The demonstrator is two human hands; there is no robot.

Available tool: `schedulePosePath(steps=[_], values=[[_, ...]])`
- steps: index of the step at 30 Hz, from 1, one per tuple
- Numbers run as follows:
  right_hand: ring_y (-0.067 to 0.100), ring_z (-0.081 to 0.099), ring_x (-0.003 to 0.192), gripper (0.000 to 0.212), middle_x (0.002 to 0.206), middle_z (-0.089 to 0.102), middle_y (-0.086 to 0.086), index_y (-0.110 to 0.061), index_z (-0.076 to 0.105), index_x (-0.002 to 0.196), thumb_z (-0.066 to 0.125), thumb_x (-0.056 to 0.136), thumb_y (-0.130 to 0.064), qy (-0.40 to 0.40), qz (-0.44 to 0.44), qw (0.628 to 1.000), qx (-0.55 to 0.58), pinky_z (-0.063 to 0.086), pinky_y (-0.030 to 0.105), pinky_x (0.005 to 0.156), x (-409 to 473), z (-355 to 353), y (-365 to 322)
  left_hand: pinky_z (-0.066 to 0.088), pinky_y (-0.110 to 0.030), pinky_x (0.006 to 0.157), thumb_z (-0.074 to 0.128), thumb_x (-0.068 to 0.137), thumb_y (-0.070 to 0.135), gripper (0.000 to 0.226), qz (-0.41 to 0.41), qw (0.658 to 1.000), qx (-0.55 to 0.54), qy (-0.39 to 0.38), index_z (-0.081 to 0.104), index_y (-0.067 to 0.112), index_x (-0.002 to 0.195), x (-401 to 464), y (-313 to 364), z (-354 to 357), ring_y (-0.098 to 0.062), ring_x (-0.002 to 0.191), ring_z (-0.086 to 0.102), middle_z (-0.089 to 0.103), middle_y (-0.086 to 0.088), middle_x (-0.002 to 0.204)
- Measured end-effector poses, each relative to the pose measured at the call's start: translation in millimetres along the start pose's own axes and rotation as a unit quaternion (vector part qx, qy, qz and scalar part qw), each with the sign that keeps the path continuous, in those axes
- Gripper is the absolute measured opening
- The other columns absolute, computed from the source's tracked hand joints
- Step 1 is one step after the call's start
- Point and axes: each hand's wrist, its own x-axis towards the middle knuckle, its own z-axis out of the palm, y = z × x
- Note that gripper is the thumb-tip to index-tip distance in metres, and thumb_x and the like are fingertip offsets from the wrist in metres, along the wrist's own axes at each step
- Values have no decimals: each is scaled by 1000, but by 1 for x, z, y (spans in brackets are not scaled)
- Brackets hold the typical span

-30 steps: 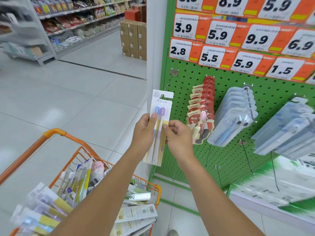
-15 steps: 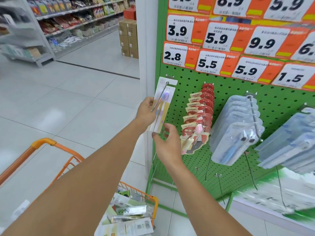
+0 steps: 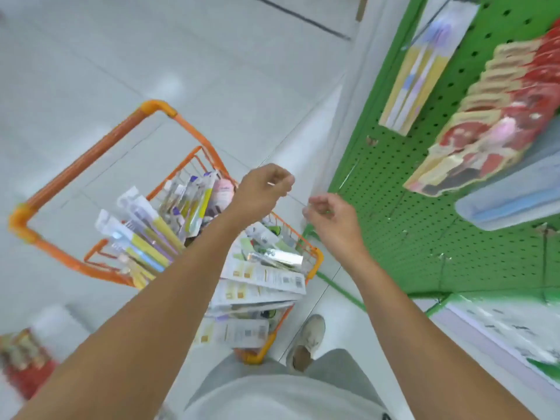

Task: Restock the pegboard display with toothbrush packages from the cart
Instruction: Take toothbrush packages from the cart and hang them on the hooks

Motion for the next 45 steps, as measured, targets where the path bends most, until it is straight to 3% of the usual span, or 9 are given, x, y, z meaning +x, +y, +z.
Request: schedulePosePath(steps=[4, 7, 10, 13, 19, 25, 33, 36, 45], values=[[25, 35, 143, 87, 155, 37, 6, -19, 39, 151, 82, 79, -45, -213, -4, 943, -255, 36, 40, 114, -33, 70, 65, 52, -36, 72, 64, 97, 27, 7, -126, 988, 6, 87, 67, 22, 95, -107, -117, -37, -20, 81, 67, 69, -1, 87], [27, 17, 152, 108, 164, 17, 6, -22, 25, 157, 82, 73, -59, -272, -79, 888, -363, 33, 43, 115, -43, 115, 76, 56, -31, 69, 67, 94, 22, 4, -175, 968, 15, 179, 69, 20, 93, -157, -148, -54, -16, 76, 67, 70, -1, 84], [34, 21, 147, 99, 160, 20, 11, -22, 37, 149, 79, 70, -65, -224, -144, 837, -478, 41, 48, 108, -47, 140, 75, 52, -18, 65, 67, 94, 23, 8, -188, 955, 29, 227, 69, 16, 96, -186, -157, -65, -9, 70, 64, 67, 6, 80], [34, 32, 139, 81, 152, 32, 10, -20, 46, 142, 74, 78, -60, -185, -214, 829, -483, 46, 47, 104, -51, 143, 79, 54, -35, 72, 68, 92, 25, 9, -187, 947, 68, 253, 68, 17, 97, -209, -174, -66, -17, 73, 65, 65, 6, 80], [29, 43, 134, 92, 149, 40, 7, -13, 32, 150, 70, 82, -62, -281, -160, 819, -475, 49, 43, 98, -63, 158, 92, 47, -36, 84, 76, 82, 43, 54, -304, 923, 100, 214, 57, 12, 122, -235, -205, -34, -26, 103, 58, 59, -7, 113], [33, 48, 127, 67, 139, 48, 11, -12, 35, 143, 68, 90, -37, -261, -166, 793, -524, 49, 44, 98, -54, 169, 99, 39, -27, 86, 63, 94, 30, 32, -270, 917, 139, 260, 60, 14, 121, -232, -199, -40, -26, 114, 54, 58, -8, 121], [32, 62, 100, 32, 114, 66, 12, -11, 54, 126, 49, 95, -4, -228, -196, 818, -491, 40, 33, 68, -44, 159, 98, 42, -10, 63, 68, 88, 1, 41, -302, 914, 53, 267, 46, 16, 120, -242, -208, -23, -20, 112, 55, 56, -5, 125], [33, 64, 87, 23, 101, 69, 12, -11, 58, 118, 51, 97, -5, -211, -186, 848, -449, 40, 34, 62, -42, 154, 96, 46, -14, 64, 70, 87, -2, 43, -310, 893, -24, 324, 46, 14, 119, -244, -205, -27, -23, 105, 62, 62, -9, 118], [14, 58, 71, 20, 86, 68, 1, -16, 63, 118, 62, 99, -22, -148, -204, 957, -145, 45, 33, 62, -39, 134, 44, 46, -7, 58, 71, 87, 4, 29, -154, 901, -39, 403, 62, 20, 110, -234, -139, -54, 8, 75, 58, 62, 15, 92]])
